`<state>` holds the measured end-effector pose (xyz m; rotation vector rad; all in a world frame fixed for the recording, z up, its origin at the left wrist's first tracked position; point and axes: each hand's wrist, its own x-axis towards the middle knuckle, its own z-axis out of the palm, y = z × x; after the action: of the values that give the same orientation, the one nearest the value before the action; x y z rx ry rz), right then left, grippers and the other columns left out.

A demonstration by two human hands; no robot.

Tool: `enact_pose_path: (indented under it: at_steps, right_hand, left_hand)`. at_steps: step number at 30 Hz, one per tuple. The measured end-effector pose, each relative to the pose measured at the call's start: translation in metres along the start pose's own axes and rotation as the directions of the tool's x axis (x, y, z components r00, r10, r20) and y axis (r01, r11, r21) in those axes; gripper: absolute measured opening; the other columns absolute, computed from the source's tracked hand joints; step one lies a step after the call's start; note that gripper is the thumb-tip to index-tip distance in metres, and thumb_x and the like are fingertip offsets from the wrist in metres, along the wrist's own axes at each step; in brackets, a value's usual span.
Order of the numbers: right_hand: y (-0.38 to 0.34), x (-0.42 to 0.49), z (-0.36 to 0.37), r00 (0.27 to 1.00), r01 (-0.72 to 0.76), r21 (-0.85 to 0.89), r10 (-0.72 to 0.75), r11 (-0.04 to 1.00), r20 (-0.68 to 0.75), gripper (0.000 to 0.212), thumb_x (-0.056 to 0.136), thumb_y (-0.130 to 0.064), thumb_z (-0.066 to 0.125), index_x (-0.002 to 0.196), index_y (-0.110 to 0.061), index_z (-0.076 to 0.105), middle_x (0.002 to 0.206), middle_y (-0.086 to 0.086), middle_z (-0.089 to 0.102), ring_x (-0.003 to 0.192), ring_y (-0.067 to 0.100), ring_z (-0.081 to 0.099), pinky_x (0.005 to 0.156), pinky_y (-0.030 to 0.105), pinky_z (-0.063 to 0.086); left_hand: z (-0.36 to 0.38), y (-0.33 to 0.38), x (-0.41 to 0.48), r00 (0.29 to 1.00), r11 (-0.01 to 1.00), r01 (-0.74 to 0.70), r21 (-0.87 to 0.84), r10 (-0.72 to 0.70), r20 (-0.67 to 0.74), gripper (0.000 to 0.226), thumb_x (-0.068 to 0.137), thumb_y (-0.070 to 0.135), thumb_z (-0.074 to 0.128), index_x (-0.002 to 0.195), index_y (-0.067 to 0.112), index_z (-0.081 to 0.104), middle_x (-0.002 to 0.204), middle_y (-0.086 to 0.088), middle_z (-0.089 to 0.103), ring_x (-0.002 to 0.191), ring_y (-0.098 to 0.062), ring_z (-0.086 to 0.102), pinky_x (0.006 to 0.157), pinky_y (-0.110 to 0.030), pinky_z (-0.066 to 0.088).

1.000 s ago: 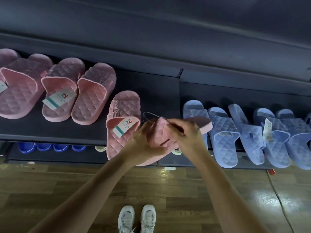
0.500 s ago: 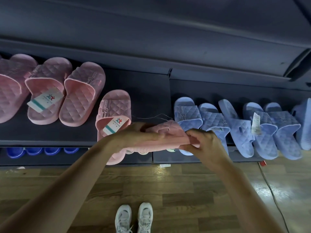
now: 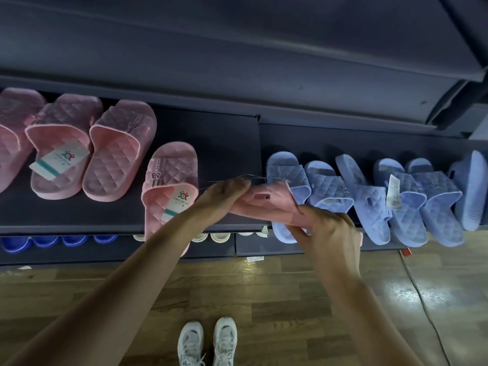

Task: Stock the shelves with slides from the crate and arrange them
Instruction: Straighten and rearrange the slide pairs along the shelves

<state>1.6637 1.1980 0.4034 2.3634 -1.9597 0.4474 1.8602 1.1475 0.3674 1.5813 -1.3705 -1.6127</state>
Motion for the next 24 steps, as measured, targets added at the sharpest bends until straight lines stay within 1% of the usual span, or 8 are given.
enact_pose_path:
  at_steps: [3, 5, 7, 9, 12, 16, 20, 24]
  right_hand:
    - [-0.011, 0.007, -0.001, 0.999, -0.011, -0.009, 0.011, 1.000, -0.035, 0.036, 0.051, -0.013, 0.090, 0.082, -0.015, 0.073, 0.044, -0.003, 0.053, 0.037, 0.016, 0.047, 0.050, 0.015, 0.024]
    - [-0.021, 0.012, 0.002, 0.999, -0.014, -0.086, 0.011, 0.996, -0.033, 0.046, 0.047, -0.017, 0.091, 0.090, -0.020, 0.075, 0.047, -0.006, 0.058, 0.039, 0.011, 0.052, 0.050, 0.014, 0.022]
    - [-0.026, 0.016, 0.009, 0.999, -0.024, -0.140, 0.021, 0.990, -0.025, 0.052, 0.041, -0.015, 0.092, 0.090, -0.020, 0.075, 0.052, -0.007, 0.063, 0.043, 0.010, 0.058, 0.046, 0.014, 0.028]
    - [-0.026, 0.017, 0.019, 0.999, -0.037, -0.142, 0.035, 0.989, -0.014, 0.051, 0.043, -0.011, 0.092, 0.090, -0.017, 0.074, 0.058, -0.005, 0.067, 0.048, 0.012, 0.062, 0.044, 0.019, 0.042]
    - [-0.030, 0.012, 0.030, 0.999, -0.053, -0.099, 0.054, 0.994, 0.006, 0.046, 0.045, -0.008, 0.091, 0.086, -0.013, 0.071, 0.059, -0.001, 0.068, 0.048, 0.015, 0.063, 0.046, 0.023, 0.048]
    - [-0.038, 0.002, 0.038, 0.991, -0.056, 0.011, 0.054, 0.998, 0.120, 0.042, 0.043, -0.008, 0.089, 0.078, -0.010, 0.065, 0.056, 0.000, 0.065, 0.043, 0.016, 0.059, 0.048, 0.026, 0.049]
    - [-0.031, -0.007, 0.058, 0.951, -0.042, 0.231, -0.033, 0.972, 0.308, 0.042, 0.070, -0.003, 0.072, 0.110, -0.002, 0.060, 0.105, 0.011, 0.068, 0.093, 0.025, 0.067, 0.087, 0.045, 0.051]
    - [-0.041, -0.006, 0.067, 0.951, -0.160, 0.427, 0.023, 0.890, 0.308, 0.041, 0.079, 0.000, 0.064, 0.119, 0.003, 0.053, 0.116, 0.016, 0.062, 0.104, 0.032, 0.061, 0.087, 0.048, 0.052]
  left_hand:
    - [-0.009, -0.008, -0.008, 0.986, 0.986, -0.133, 0.100, 0.142, -0.087, 0.055, 0.081, 0.065, 0.048, 0.126, 0.034, 0.053, 0.124, 0.012, 0.056, 0.110, -0.005, 0.052, 0.081, -0.006, 0.034]
    - [-0.014, -0.010, -0.013, 0.964, 0.967, -0.171, 0.190, 0.204, -0.168, 0.043, 0.089, 0.049, 0.047, 0.130, 0.036, 0.047, 0.117, 0.009, 0.056, 0.103, -0.010, 0.054, 0.075, -0.011, 0.036]
    - [-0.018, -0.016, -0.015, 0.953, 0.958, -0.163, 0.238, 0.215, -0.215, 0.050, 0.092, 0.036, 0.050, 0.139, 0.025, 0.039, 0.132, 0.002, 0.049, 0.121, -0.012, 0.046, 0.092, -0.014, 0.031]
    - [-0.021, -0.023, -0.016, 0.949, 0.944, -0.175, 0.279, 0.237, -0.209, 0.056, 0.093, 0.030, 0.052, 0.144, 0.023, 0.031, 0.151, 0.002, 0.029, 0.136, -0.002, 0.022, 0.103, -0.011, 0.016]
    - [-0.020, -0.027, -0.018, 0.938, 0.912, -0.217, 0.349, 0.294, -0.185, 0.057, 0.092, 0.025, 0.053, 0.144, 0.020, 0.030, 0.154, 0.003, 0.021, 0.131, 0.006, 0.012, 0.094, 0.007, 0.005]
    - [-0.022, -0.032, -0.021, 0.906, 0.897, -0.251, 0.363, 0.350, -0.238, 0.050, 0.091, 0.023, 0.057, 0.139, 0.019, 0.041, 0.148, 0.000, 0.035, 0.137, -0.009, 0.027, 0.106, -0.012, 0.016]
    - [-0.029, -0.038, -0.030, 0.836, 0.836, -0.289, 0.466, 0.458, -0.302, 0.036, 0.088, 0.010, 0.058, 0.124, 0.013, 0.057, 0.123, -0.002, 0.060, 0.115, -0.015, 0.054, 0.092, 0.001, 0.025]
    - [-0.035, -0.037, -0.036, 0.786, 0.834, -0.322, 0.448, 0.499, -0.365, 0.031, 0.086, 0.014, 0.050, 0.113, 0.013, 0.065, 0.108, 0.007, 0.067, 0.100, -0.002, 0.059, 0.088, -0.011, 0.042]
